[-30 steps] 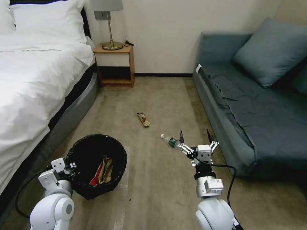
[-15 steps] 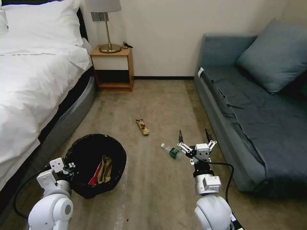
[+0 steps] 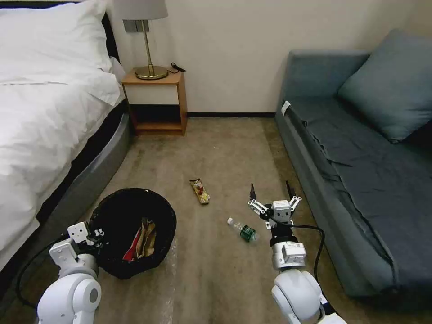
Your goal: Pick up the trash bin, then pick up the garbage on the floor and place it into the trash bin.
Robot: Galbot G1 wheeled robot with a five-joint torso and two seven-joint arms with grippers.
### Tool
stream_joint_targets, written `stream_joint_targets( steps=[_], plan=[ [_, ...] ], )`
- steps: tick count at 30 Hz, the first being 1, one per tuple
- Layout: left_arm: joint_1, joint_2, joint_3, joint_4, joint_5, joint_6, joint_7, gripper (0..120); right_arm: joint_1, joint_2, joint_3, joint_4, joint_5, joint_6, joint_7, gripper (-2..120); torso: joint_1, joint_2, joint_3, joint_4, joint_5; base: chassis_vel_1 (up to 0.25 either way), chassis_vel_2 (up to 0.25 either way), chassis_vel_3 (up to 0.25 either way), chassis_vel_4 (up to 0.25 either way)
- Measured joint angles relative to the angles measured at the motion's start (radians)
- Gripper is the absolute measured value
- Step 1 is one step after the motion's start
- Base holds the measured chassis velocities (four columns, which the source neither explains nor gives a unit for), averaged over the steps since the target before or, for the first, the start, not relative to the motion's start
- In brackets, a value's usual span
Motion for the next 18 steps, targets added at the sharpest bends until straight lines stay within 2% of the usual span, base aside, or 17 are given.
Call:
stream_joint_targets(
  steps=[11,18],
  plan=[
    [-0.002,-0.002,-0.001,0.008,0.000,-0.003,0.000,3,0.041,-0.010,-0.005,-0.056,0.014,0.031,-0.013,100,0.000,0.000,0.000,0.0000,0.0000,-0.173,0.172,0.175,-0.167],
    [-0.002,-0.001,-0.008,0.004,-0.003,-0.003,0.000,3,0.142,-0.042,-0.049,-0.160,0.058,0.075,-0.048,100,0.000,0.000,0.000,-0.0001,0.0002,-0.067,0.056,0.062,-0.062]
  ],
)
